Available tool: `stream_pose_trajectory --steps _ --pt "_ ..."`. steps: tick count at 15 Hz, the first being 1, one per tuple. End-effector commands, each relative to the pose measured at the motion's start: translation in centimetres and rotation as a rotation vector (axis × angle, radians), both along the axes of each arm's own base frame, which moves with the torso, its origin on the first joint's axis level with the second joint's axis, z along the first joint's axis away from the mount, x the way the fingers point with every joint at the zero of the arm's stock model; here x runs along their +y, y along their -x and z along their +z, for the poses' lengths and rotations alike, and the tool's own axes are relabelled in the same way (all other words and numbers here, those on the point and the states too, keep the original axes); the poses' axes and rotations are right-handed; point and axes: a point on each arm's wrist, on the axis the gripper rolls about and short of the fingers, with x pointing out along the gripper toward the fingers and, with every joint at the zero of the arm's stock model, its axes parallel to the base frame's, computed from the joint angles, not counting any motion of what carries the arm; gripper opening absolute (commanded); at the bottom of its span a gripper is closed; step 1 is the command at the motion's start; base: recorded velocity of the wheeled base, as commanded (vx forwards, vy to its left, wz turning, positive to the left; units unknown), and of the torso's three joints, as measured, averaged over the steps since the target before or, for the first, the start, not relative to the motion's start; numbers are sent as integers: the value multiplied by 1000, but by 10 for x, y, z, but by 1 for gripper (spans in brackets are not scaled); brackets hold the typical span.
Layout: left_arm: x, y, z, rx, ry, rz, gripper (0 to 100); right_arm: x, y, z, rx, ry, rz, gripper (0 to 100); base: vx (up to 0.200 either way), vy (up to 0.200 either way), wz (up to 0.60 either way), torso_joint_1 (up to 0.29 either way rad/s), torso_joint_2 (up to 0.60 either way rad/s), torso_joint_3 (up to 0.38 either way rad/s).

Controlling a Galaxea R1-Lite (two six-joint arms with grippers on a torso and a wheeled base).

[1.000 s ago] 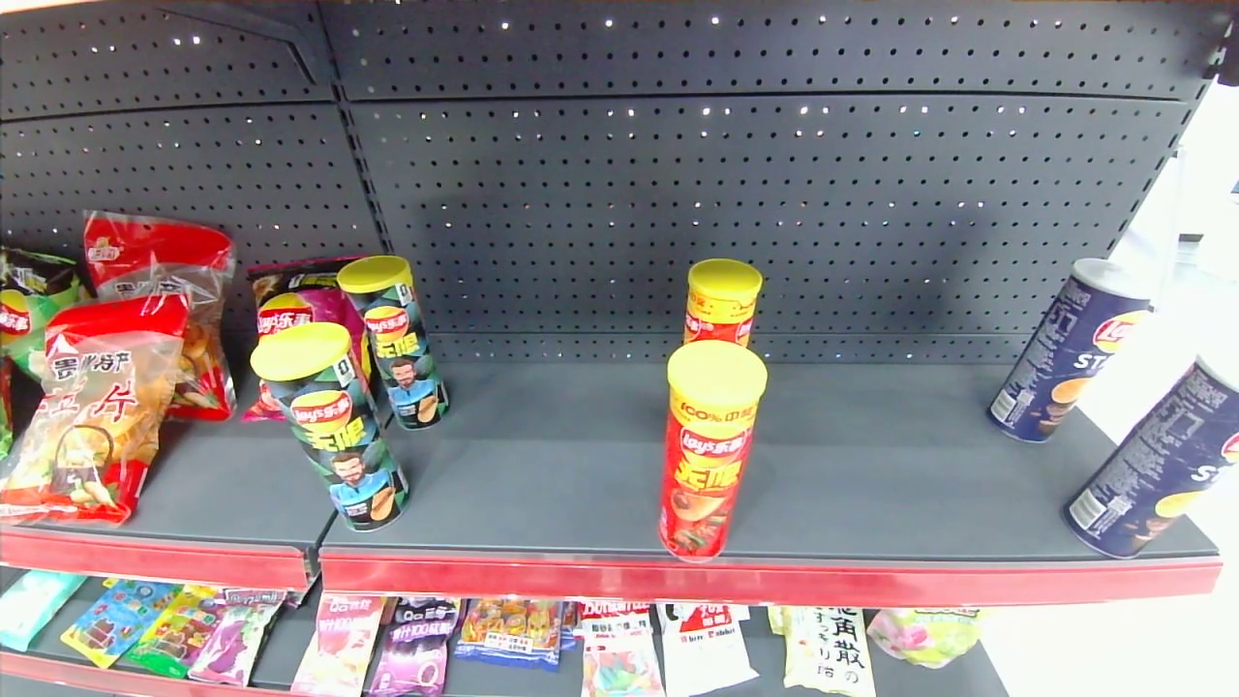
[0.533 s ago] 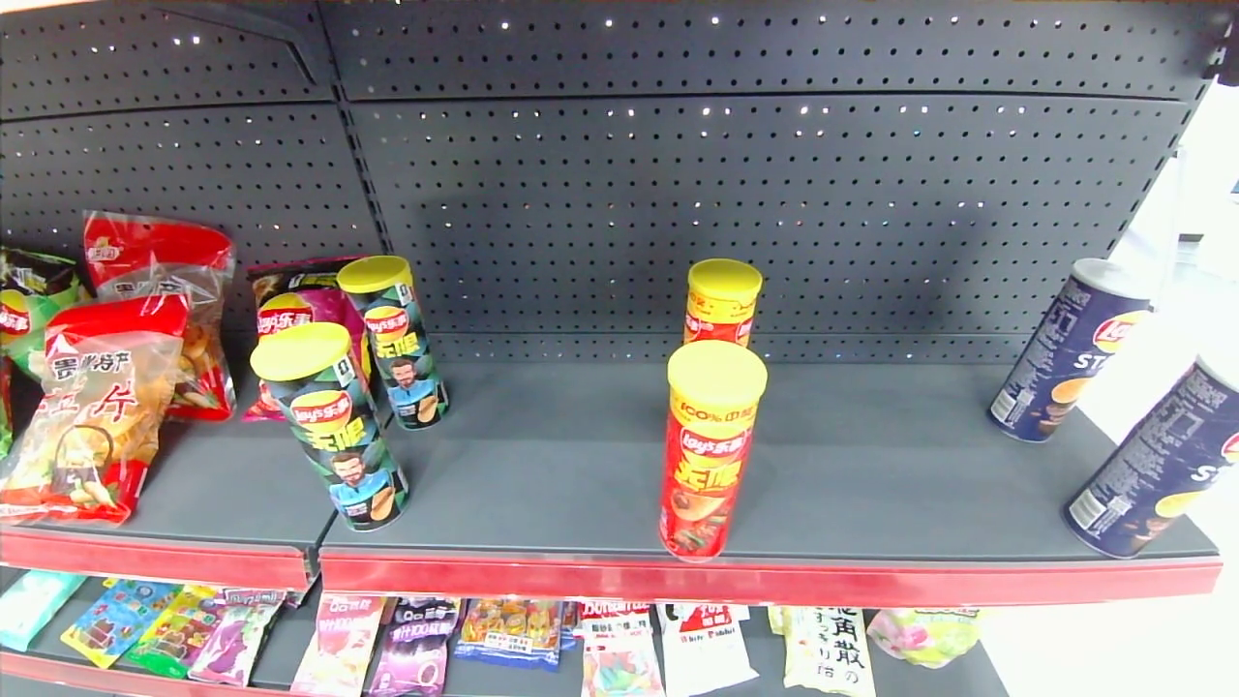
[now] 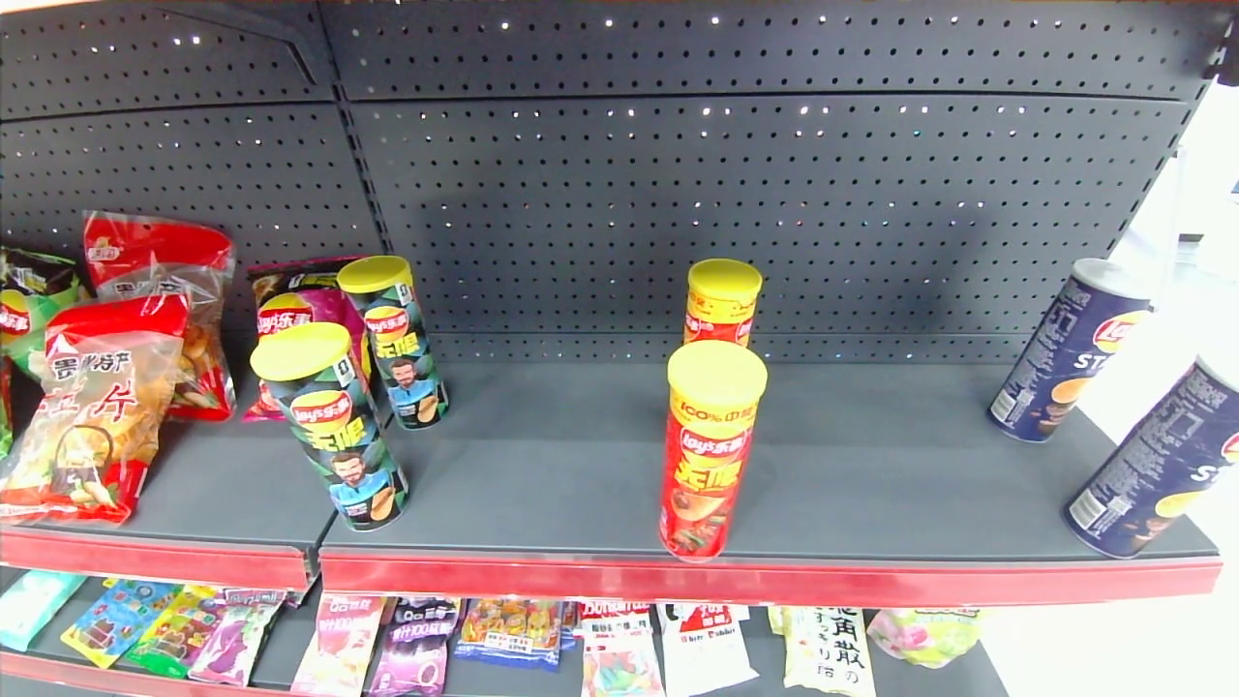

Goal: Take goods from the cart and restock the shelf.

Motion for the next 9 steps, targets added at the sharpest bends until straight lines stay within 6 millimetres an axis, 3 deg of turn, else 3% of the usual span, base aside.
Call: stream_pose_trajectory --steps 1,9 --pt "0 0 0 0 0 0 100 0 0 0 1 0 1 100 0 0 0 0 0 0" --pt "0 0 0 0 0 0 100 0 0 0 1 0 -1 100 0 0 0 0 0 0"
